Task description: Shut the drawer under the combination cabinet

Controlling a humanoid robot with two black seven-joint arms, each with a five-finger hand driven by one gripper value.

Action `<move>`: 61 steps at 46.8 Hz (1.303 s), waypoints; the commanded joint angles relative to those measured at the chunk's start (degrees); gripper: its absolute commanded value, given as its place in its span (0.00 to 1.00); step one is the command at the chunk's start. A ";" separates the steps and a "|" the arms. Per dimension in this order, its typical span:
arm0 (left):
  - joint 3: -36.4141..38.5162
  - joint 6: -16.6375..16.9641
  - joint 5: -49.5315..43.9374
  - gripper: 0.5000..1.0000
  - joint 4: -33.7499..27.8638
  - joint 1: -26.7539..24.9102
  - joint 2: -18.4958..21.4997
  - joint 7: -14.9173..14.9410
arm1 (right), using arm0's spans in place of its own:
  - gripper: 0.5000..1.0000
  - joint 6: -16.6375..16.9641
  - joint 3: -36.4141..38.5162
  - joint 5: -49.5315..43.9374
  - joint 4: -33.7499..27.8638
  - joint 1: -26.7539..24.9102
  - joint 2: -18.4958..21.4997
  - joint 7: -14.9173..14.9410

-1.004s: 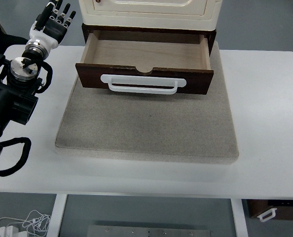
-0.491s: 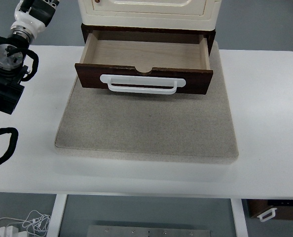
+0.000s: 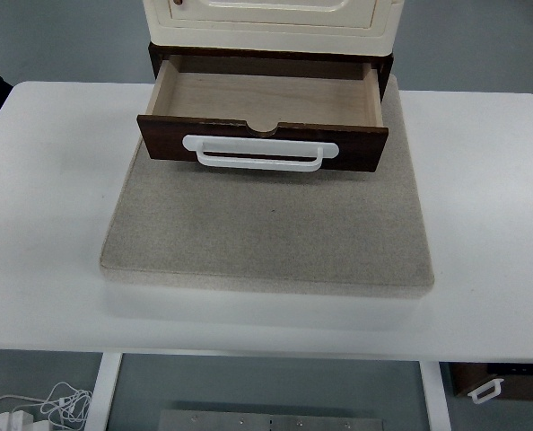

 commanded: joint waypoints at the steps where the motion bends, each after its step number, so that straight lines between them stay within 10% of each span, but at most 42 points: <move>1: 0.83 0.17 2.16 1.00 -5.20 -0.48 0.96 -0.01 | 0.90 0.01 -0.07 -0.01 -0.01 -0.03 0.00 -0.01; 35: 30.27 0.43 6.38 1.00 -37.11 -10.41 11.33 0.69 | 0.90 0.01 0.02 -0.01 -0.01 -0.03 0.00 -0.01; 61: 54.35 -5.36 15.25 1.00 -48.62 -17.26 15.81 11.14 | 0.90 -0.08 -0.07 -0.01 -0.01 0.06 0.00 0.08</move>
